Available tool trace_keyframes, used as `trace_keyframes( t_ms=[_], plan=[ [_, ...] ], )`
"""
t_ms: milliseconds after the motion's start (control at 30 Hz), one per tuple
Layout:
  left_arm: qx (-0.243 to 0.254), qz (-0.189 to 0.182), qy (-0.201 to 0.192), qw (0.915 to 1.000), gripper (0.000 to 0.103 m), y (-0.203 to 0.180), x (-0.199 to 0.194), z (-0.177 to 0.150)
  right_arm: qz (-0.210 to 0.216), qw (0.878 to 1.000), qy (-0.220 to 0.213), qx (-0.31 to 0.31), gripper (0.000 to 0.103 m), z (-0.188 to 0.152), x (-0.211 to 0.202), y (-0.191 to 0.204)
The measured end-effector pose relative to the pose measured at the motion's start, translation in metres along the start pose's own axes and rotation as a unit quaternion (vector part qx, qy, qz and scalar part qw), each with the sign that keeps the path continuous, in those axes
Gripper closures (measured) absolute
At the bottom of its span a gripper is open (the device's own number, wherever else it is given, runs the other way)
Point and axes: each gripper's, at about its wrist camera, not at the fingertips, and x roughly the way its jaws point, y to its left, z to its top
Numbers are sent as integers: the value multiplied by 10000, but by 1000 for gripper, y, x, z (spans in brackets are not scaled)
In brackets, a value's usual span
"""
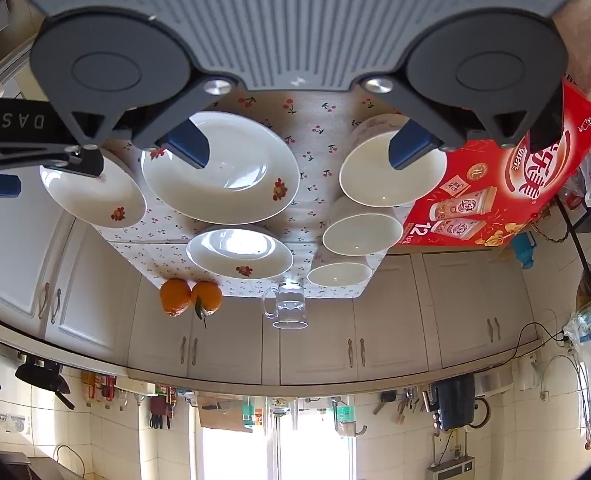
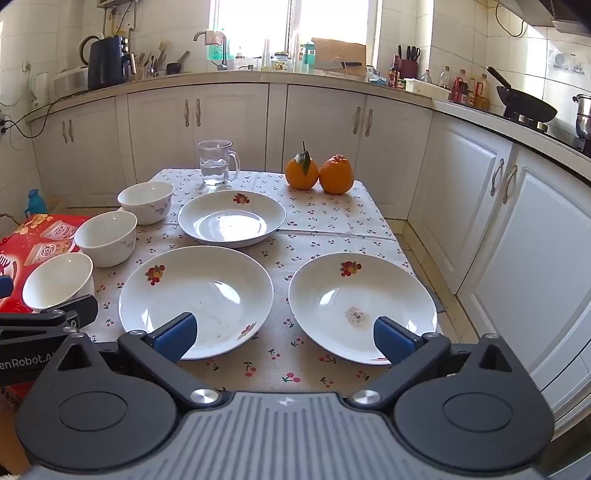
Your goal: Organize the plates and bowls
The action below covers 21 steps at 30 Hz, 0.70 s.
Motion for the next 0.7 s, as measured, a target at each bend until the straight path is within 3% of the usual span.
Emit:
trace_keyframes(
  t_ms=[700],
  plan=[
    [-12, 48, -98, 9999, 1, 1, -5, 0, -27, 10000, -37, -72, 0, 0, -5, 4]
  ],
)
